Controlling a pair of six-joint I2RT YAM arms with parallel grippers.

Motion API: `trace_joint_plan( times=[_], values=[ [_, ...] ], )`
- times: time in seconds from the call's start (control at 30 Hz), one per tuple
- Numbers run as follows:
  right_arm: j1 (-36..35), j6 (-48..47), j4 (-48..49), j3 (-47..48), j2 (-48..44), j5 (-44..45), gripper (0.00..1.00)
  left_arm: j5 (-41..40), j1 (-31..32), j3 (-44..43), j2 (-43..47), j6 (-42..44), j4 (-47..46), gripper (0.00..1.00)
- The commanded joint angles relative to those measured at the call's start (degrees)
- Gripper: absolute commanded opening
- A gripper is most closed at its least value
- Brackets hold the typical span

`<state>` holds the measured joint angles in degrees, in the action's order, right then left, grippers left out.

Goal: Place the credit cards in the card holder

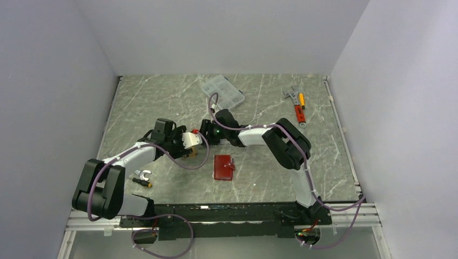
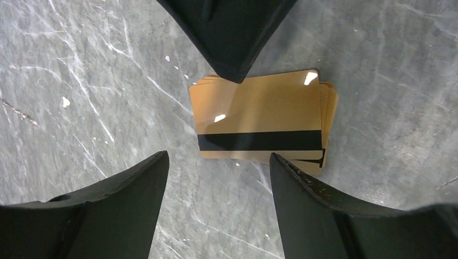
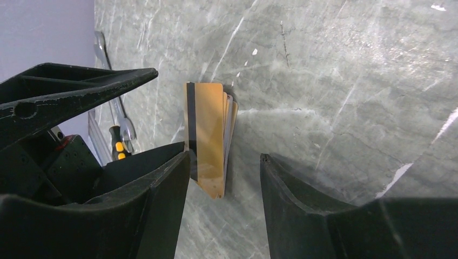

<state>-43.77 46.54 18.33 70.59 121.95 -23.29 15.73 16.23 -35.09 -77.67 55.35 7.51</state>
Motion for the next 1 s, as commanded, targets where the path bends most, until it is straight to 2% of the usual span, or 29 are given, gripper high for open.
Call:
trace_joint_plan(
  times=[0.0,0.2,0.63,0.97],
  values=[
    [-0.7,0.6,1.7,0.3,2.1,-1.6,0.53,2.5,0.3,-3.9,1.1,1.3,4.5,0.74],
    [-0.8,0.5,0.9,1.6,3.2,-1.5,0.53,3.0,0.1,-6.9,0.9,-0.3,6.2,0.73],
    [-1.0,1.0,-0.3,3.6,4.5,-1.8,0.51,-2.9,1.7,-2.2,-1.9,5.8,0.5,0.71],
    [-1.0,1.6,0.2,1.8,3.8,-1.3,0.5,-5.0,5.0,-1.4,-4.5,4.8,-2.3,0.71]
  ],
)
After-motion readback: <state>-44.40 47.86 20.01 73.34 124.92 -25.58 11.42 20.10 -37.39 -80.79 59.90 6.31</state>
